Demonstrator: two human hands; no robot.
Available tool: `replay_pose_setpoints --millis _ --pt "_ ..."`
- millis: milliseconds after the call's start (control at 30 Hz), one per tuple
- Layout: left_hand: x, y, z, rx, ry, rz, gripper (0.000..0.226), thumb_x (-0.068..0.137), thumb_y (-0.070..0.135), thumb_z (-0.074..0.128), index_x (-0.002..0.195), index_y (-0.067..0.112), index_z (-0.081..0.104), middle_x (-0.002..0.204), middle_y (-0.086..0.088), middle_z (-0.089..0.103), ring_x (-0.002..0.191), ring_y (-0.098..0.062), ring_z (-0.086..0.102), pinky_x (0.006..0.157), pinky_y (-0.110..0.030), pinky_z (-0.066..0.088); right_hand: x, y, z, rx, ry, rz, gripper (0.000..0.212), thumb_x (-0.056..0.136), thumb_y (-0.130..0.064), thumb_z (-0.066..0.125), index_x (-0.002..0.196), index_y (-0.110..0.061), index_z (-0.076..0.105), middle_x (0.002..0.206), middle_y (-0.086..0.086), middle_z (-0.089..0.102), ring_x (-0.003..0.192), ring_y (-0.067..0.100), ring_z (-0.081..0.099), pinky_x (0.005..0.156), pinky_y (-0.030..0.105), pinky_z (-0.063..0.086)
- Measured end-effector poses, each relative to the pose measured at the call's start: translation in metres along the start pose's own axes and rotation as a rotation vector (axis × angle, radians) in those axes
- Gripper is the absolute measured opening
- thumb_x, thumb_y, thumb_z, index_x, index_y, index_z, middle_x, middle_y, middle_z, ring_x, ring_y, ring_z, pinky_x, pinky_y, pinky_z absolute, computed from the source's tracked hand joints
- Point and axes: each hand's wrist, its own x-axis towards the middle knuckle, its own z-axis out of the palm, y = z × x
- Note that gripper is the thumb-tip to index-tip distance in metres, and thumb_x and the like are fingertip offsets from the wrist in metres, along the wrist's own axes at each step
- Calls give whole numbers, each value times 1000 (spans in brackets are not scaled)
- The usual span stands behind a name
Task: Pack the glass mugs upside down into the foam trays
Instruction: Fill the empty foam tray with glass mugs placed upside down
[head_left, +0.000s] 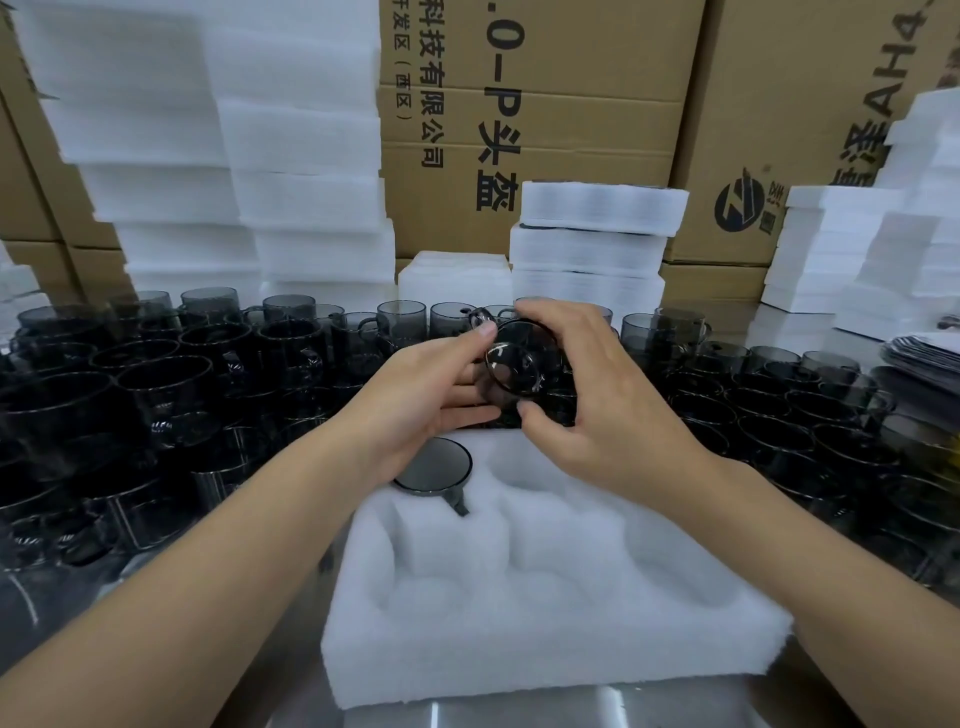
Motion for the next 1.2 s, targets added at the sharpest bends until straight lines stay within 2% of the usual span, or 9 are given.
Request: replay_pose_setpoints --millis 100,167,300,533,733,867,933,1100,1200 --pt "-2 -1 0 -24 -6 46 30 79 35 68 103 17 68 94 -3 73 88 -17 70 79 -27 58 -2 4 1 -31 -20 52 73 76 -7 64 142 -13 34 131 1 43 123 9 39 103 15 30" --pt "-3 -1 -1 -41 -3 53 37 73 35 70 107 19 67 102 -3 74 93 -17 71 77 -26 58 -2 7 2 -42 1 108 75 75 -9 64 142 -19 33 127 -7 40 119 7 41 95 10 32" --pt "-3 2 -1 -59 8 16 26 92 29 58 114 18 66 105 -5 73 96 -17 70 68 -25 56 -2 11 4 9 15 237 75 77 -14 64 142 -28 29 125 -15 34 114 3 42 92 16 36" --pt "-4 4 -2 -88 -1 -5 26 92 26 54 110 14 67 100 -7 74 88 -16 71 65 -23 56 -2 13 6 143 72 329 68 81 -27 62 139 -33 28 127 -12 45 110 -1 49 93 19 40" --pt "-6 5 0 -31 -25 -8 22 91 33 58 100 18 71 98 -7 75 88 -17 72 64 -20 55 1 15 7 155 177 326 69 77 -46 67 136 -30 35 108 -22 49 94 -1 54 83 17 44" --pt "-7 5 1 85 -42 13 20 85 43 66 86 27 77 95 -3 75 86 -10 71 64 -17 50 2 12 4 168 238 302 77 68 -60 70 132 -28 41 105 -17 50 83 0 53 76 10 44" --pt "-8 6 2 126 -47 20 22 77 49 65 81 32 78 93 0 76 83 -6 69 67 -19 45 2 9 2 190 247 297 79 61 -67 67 127 -32 42 104 -13 51 78 4 54 75 15 47" --pt "-5 4 3 133 -3 0 24 83 43 65 85 22 76 84 6 74 70 -3 65 69 -22 44 3 3 0 250 249 237 72 56 -60 72 117 -40 41 102 -10 51 69 10 54 75 30 53" --pt "-3 5 2 9 72 -56 34 89 35 51 100 10 71 87 -3 69 64 -8 57 56 -16 47 2 3 0 276 217 172 75 59 -56 78 122 -40 38 101 -12 51 74 10 52 70 24 51"
